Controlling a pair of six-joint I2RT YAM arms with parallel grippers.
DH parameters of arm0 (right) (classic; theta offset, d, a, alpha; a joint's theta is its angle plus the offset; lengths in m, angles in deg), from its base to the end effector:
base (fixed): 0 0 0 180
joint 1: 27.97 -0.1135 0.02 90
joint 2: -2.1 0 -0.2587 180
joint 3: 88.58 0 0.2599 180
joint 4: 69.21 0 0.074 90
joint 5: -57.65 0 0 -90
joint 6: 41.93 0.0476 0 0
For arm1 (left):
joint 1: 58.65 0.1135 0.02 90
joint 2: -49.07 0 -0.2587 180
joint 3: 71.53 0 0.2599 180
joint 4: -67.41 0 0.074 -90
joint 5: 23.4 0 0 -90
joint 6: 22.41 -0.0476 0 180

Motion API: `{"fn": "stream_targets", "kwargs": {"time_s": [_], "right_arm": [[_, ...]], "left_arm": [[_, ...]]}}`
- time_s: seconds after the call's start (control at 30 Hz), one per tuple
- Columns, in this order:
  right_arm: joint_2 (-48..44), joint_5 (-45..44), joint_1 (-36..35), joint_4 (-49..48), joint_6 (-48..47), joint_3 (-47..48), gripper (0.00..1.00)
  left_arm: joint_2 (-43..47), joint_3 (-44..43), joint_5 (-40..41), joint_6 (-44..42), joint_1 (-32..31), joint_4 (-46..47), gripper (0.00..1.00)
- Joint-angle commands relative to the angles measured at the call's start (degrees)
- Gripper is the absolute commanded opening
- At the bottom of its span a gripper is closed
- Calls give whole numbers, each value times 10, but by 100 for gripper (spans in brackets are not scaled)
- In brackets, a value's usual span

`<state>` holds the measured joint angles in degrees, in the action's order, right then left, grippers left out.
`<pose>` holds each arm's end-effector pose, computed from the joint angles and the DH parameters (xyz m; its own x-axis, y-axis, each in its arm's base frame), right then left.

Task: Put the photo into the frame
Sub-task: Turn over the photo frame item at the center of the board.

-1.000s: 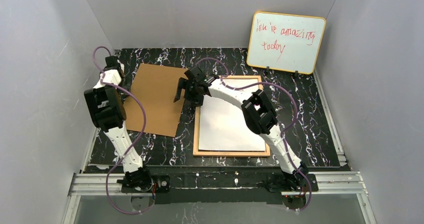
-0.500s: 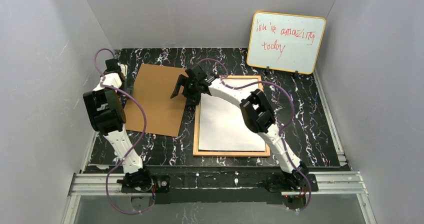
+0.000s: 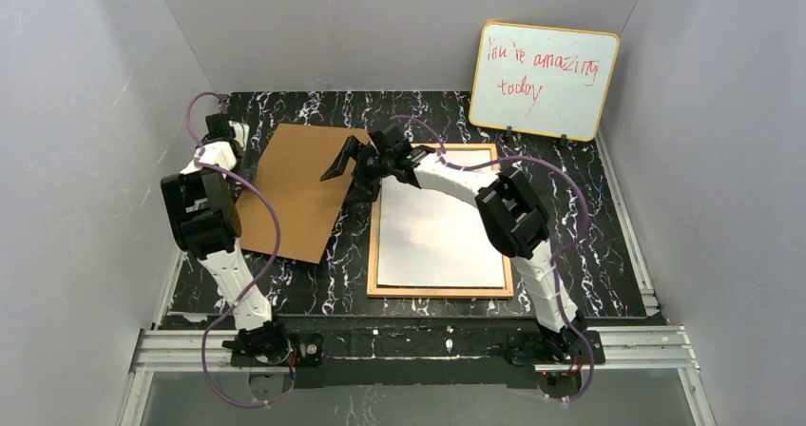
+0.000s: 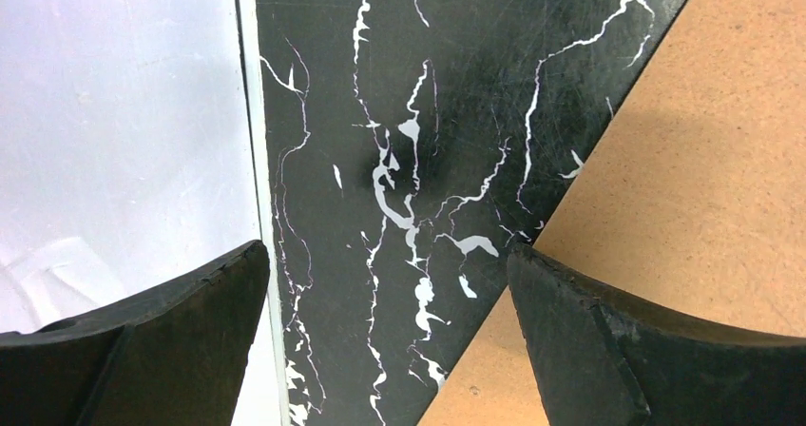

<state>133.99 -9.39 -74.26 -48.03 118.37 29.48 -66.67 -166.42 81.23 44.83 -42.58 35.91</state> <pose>0.3608 0.4043 0.1764 -0.9681 0.2418 -0.0654 0.0745 0.5271 0.8466 0.4277 0.1357 0.1590 -0.8625 0.1411 -0.4859 -0.0894 0.9028 0.4207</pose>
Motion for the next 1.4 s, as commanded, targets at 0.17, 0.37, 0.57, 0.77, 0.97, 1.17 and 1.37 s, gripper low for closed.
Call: {"fn": "stream_targets", "kwargs": {"time_s": [0.17,0.37,0.57,0.77,0.97,1.17,1.37], "right_arm": [[-132,70,-25,-273,79,-115,98],[-122,84,-24,-318,91,-131,96],[-134,65,-24,-277,56,-131,90],[-176,-11,-24,-172,-9,-139,68],[-186,-62,-22,-81,-39,-120,18],[-166,-34,-5,-61,2,-82,1],[-158,33,41,-106,89,-57,1]], "left_arm": [[-29,70,-106,-4,-55,-148,97],[-19,79,-124,-16,-55,-163,97],[-12,75,-138,-21,-55,-177,97],[-9,63,-146,-21,-55,-187,97],[31,17,-195,-42,-56,-229,98],[147,-32,-342,-110,-58,-272,98],[346,57,-519,-303,-59,-273,98]]}}
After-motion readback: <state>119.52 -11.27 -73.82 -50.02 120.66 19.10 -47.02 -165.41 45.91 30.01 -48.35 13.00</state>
